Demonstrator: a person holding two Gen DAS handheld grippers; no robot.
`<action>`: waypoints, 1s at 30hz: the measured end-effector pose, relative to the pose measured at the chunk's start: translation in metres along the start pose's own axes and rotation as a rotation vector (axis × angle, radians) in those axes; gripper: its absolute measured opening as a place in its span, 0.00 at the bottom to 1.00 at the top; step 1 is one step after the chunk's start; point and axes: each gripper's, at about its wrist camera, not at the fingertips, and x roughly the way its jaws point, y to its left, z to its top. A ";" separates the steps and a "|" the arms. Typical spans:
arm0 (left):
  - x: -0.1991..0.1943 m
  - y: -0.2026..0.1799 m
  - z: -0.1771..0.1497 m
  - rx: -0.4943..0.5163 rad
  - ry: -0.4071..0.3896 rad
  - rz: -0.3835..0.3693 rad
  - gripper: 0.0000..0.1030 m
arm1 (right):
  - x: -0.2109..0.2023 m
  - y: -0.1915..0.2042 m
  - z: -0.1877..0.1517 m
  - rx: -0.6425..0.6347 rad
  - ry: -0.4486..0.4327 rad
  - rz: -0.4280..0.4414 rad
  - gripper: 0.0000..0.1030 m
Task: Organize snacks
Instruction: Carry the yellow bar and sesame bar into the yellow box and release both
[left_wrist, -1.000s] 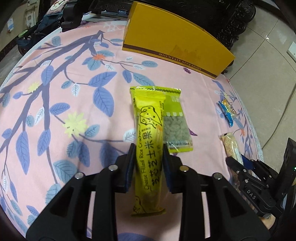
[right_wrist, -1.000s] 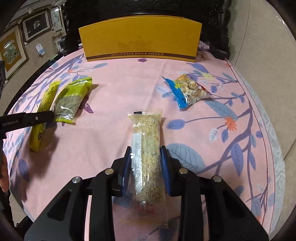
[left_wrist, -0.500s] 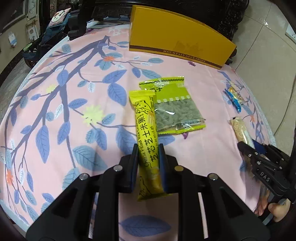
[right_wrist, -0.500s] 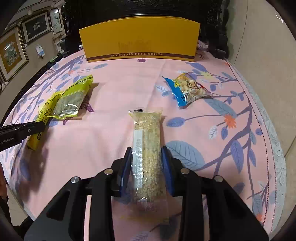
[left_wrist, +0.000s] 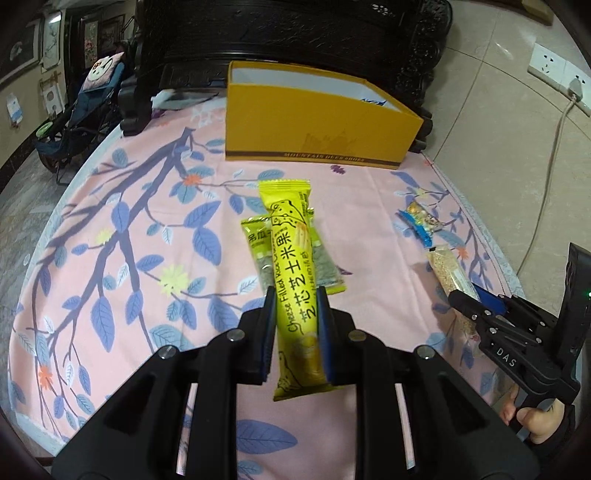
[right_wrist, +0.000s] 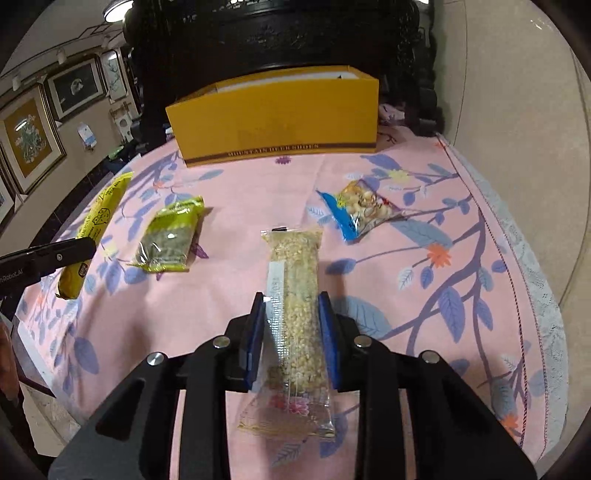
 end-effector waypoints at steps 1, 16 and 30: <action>-0.001 -0.003 0.003 0.008 -0.002 -0.002 0.19 | -0.001 0.001 0.004 -0.004 -0.006 0.005 0.28; 0.052 -0.008 0.194 0.014 -0.097 0.058 0.20 | 0.046 -0.001 0.209 -0.001 -0.061 0.134 0.28; 0.135 0.007 0.307 -0.014 -0.083 0.159 0.20 | 0.123 0.002 0.322 0.070 -0.085 0.092 0.28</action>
